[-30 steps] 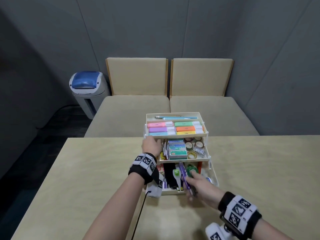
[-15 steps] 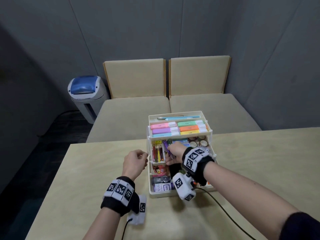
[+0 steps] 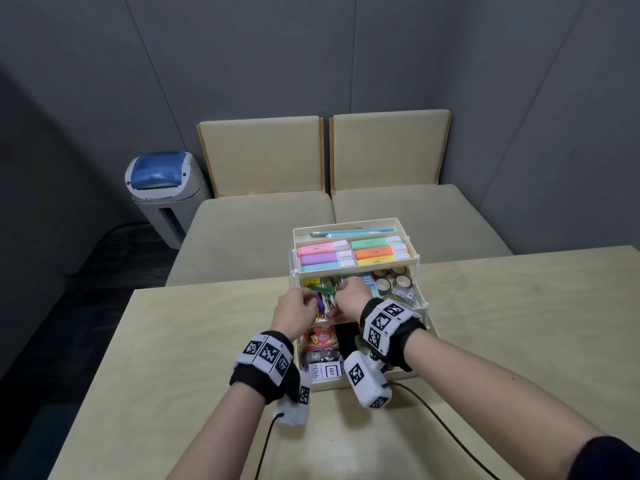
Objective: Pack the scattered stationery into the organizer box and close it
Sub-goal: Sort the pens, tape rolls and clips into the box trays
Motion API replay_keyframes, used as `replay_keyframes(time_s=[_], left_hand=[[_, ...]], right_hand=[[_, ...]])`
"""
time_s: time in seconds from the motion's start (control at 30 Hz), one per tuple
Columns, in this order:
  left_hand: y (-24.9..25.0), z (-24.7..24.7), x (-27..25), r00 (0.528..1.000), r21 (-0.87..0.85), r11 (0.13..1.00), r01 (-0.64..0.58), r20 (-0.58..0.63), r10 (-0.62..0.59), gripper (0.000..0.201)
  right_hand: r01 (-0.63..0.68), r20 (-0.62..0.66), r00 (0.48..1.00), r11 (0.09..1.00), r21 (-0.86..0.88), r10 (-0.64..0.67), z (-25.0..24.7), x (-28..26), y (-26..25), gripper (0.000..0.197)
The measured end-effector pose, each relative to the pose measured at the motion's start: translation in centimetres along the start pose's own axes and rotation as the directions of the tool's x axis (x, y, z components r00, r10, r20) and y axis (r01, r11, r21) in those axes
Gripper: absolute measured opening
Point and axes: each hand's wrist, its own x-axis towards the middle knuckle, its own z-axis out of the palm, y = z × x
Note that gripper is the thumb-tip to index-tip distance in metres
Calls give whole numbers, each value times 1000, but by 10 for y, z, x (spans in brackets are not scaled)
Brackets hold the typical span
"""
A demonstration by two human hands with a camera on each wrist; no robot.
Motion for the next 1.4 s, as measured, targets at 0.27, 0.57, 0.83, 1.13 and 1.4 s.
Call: replay_keyframes(time_s=[0.27, 0.57, 0.83, 1.13, 1.4], left_hand=[[11, 12, 6, 996, 374, 924, 75, -73, -51, 25], [13, 13, 17, 987, 369, 916, 156, -39, -153, 28], [8, 15, 23, 980, 299, 934, 197, -25, -199, 36], [-1, 12, 22, 970, 187, 952, 243, -38, -241, 21], [0, 9, -3, 963, 84, 970, 229, -163, -213, 16]], right_hand=[[195, -26, 972, 864, -464, -233, -1, -5, 19, 37], [374, 98, 872, 525, -765, -479, -1, 5, 23, 25], [332, 74, 897, 552, -764, -437, 3, 24, 18, 19], [275, -71, 914, 738, -616, -400, -4, 10, 34, 10], [212, -70, 942, 743, -635, -329, -8, 8, 30, 22]])
